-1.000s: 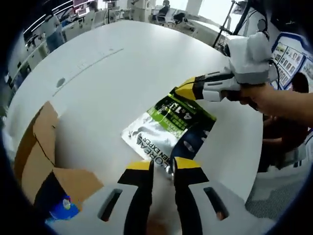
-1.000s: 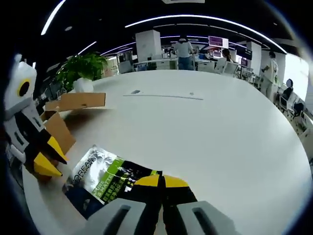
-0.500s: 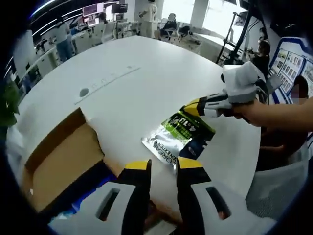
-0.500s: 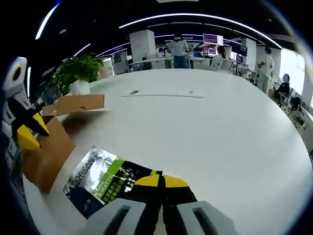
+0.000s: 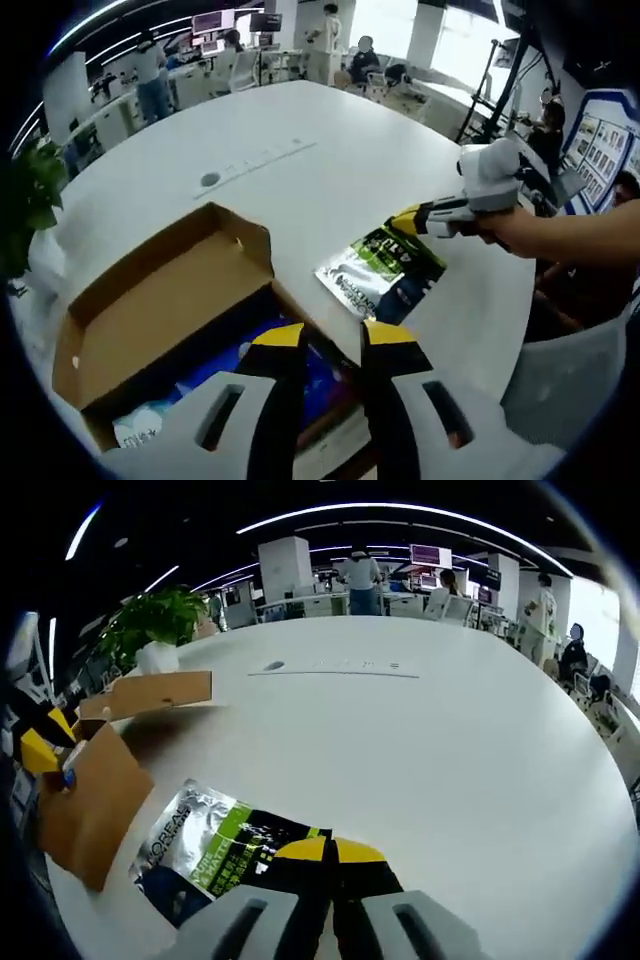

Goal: Operate the shoe box by opening the lid, removing the specified soft item, and placing it in the target area until the item is outside and the box remains undamaged.

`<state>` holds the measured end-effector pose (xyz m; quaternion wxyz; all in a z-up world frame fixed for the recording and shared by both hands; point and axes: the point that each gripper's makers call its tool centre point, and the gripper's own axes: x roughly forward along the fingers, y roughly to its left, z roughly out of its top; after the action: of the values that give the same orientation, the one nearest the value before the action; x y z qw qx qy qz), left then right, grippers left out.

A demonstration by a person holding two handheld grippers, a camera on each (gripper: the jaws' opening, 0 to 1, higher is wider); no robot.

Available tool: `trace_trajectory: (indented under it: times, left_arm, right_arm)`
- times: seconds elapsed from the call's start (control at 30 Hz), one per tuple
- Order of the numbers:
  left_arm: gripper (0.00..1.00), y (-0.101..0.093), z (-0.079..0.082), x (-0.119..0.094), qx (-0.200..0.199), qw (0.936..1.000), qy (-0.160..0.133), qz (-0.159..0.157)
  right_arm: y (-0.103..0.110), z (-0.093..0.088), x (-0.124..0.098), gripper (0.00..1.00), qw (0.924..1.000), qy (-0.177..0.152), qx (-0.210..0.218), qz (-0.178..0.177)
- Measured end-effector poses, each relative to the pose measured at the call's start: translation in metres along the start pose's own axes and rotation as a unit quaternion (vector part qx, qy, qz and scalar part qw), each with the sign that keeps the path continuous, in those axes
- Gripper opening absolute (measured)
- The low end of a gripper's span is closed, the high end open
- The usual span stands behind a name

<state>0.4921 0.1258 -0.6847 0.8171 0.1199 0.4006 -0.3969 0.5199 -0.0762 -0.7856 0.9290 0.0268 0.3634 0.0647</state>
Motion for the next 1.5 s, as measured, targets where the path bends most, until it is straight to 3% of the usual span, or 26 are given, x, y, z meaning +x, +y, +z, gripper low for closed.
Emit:
trace_trajectory:
  times: [0.43,0.7,1.5]
  left_arm:
    - [0.2,0.035,-0.014,-0.029,-0.013,0.9993,-0.015,0.031]
    - [0.2,0.058,-0.031,-0.045,-0.029,0.9981,-0.018,0.051]
    - [0.21,0.096,-0.058,-0.077,-0.06,0.9943,-0.03,0.082]
  right_arm:
    - [0.011,0.008,0.01,0.0,0.9999,0.007,0.0,-0.009]
    - [0.021,0.012,0.016,0.0,0.9999,0.009,-0.001,-0.009]
    - [0.03,0.023,0.026,0.0,0.9996,0.018,-0.02,-0.009]
